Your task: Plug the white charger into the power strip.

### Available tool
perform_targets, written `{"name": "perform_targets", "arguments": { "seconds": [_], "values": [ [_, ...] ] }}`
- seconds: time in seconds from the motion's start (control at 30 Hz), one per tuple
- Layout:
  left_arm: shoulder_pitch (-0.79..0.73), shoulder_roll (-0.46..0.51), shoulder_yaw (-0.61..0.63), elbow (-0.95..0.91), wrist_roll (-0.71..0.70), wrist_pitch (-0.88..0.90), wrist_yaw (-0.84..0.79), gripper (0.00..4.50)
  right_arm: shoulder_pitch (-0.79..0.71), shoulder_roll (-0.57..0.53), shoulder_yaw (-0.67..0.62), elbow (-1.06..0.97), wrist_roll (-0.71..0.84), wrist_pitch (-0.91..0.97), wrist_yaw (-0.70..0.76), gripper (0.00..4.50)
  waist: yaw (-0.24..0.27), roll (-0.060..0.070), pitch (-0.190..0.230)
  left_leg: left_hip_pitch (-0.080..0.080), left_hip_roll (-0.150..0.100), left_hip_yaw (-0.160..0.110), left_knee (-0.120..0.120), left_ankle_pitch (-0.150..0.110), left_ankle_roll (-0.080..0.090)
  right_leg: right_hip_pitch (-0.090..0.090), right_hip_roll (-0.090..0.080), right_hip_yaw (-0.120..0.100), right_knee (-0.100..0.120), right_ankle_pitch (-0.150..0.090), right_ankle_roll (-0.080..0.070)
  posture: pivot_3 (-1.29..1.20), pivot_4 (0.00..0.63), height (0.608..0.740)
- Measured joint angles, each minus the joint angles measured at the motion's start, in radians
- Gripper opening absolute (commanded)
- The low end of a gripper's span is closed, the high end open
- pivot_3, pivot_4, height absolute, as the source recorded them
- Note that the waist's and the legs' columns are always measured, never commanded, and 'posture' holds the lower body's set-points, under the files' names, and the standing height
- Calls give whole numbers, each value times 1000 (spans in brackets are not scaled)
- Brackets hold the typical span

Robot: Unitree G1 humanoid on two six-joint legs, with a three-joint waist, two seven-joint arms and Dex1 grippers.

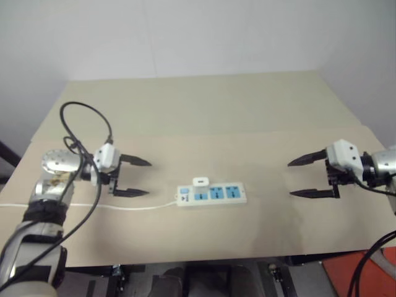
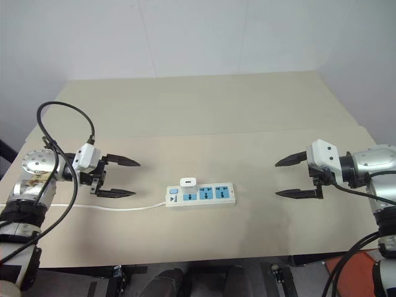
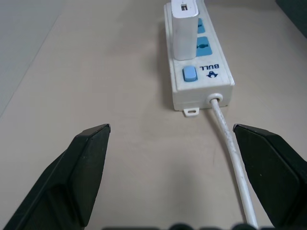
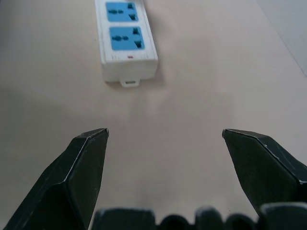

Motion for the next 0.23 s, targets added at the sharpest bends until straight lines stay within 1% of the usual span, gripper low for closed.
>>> {"name": "perform_targets", "arguments": {
  "seconds": [0.07,0.23],
  "values": [
    [-14,0,-4,12,0,0,0,4492,20,0,-9,-3,-1,0,0,4500,0,0,0,0,0,0,0,2,-3,0,0,0,0,0,0,0,150,740],
    [-30,-3,-28,15,-1,2,0,4492,24,-11,-42,-3,-9,-3,-3,4500,0,0,0,0,0,0,0,2,-3,1,0,0,0,0,0,0,150,740]
  ]
}}
